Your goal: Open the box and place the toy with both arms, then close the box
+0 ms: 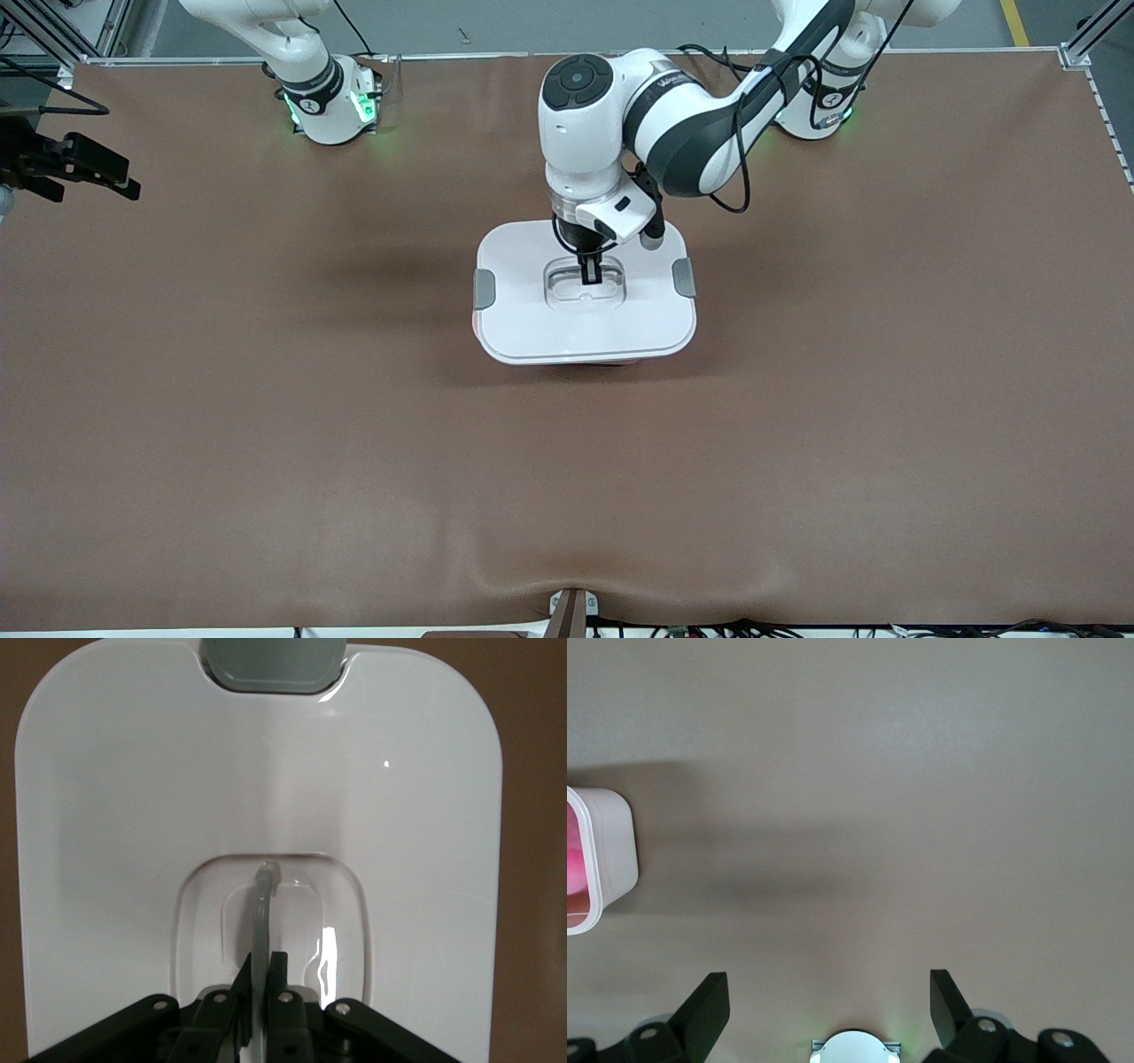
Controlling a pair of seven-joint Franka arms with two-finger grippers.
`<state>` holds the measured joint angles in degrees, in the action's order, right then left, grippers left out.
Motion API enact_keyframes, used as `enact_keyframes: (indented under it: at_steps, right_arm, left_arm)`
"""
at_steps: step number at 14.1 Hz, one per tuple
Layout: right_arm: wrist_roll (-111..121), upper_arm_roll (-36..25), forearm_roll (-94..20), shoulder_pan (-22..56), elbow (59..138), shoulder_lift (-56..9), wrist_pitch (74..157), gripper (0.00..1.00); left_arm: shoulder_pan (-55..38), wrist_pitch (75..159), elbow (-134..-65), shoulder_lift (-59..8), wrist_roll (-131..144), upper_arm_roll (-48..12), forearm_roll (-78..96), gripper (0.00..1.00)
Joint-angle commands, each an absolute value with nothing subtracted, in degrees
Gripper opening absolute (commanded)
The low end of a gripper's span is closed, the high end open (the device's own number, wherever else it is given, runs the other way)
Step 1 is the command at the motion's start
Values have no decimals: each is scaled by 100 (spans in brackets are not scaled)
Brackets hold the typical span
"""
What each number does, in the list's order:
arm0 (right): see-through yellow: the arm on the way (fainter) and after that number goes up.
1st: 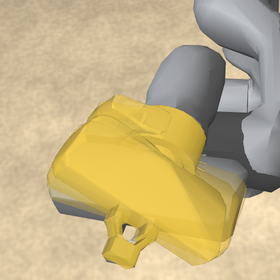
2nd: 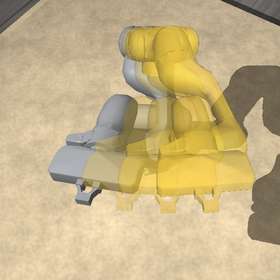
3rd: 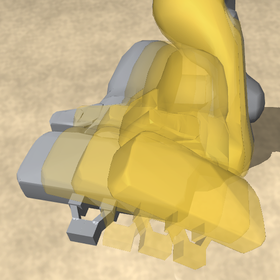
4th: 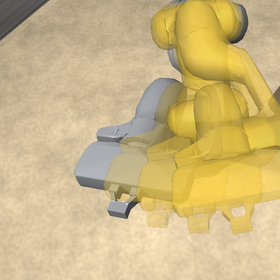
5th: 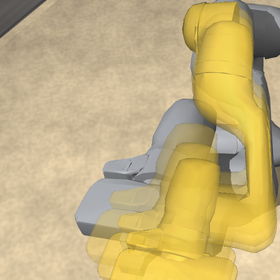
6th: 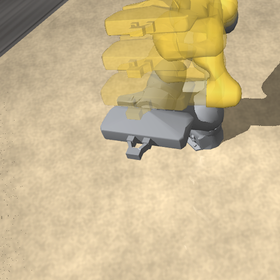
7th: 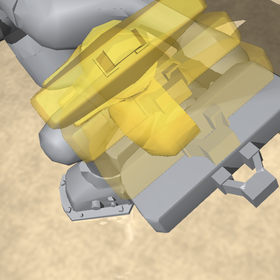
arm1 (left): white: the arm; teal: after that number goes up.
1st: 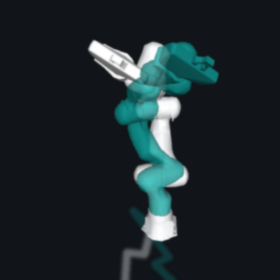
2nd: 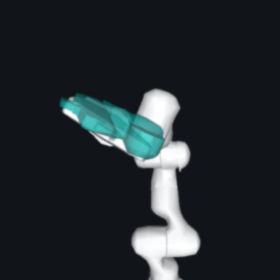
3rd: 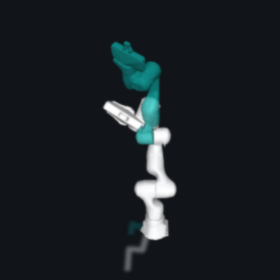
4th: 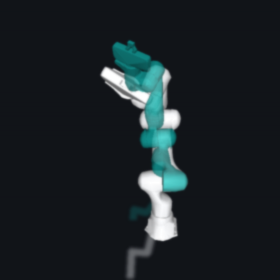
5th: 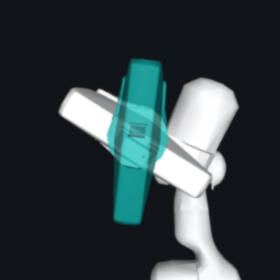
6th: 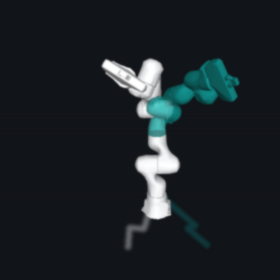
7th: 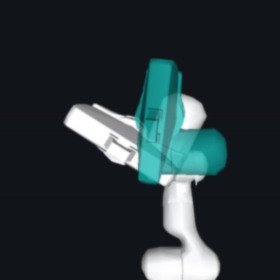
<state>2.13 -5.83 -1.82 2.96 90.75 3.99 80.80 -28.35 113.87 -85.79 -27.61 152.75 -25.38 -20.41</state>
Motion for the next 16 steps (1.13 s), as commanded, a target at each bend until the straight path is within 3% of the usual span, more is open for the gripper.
enact_keyframes:
  at_steps: [1, 8, 16]
  right_arm:
    - [202, -510, -246, 175, 8396, -112, 7928, 100]
    - [176, -536, -554, 70, 8244, -237, 7884, 100]
    - [185, -527, -229, 132, 8596, 18, 8086, 100]
  left_arm:
    - [-2953, 11531, -8446, -2970, 15609, -2531, -2171, 0]
    - [-3067, 11531, -8798, -3014, 15785, -2522, -2328, 0]
    - [-3111, 11777, -8921, -3041, 15689, -2540, -2417, 0]
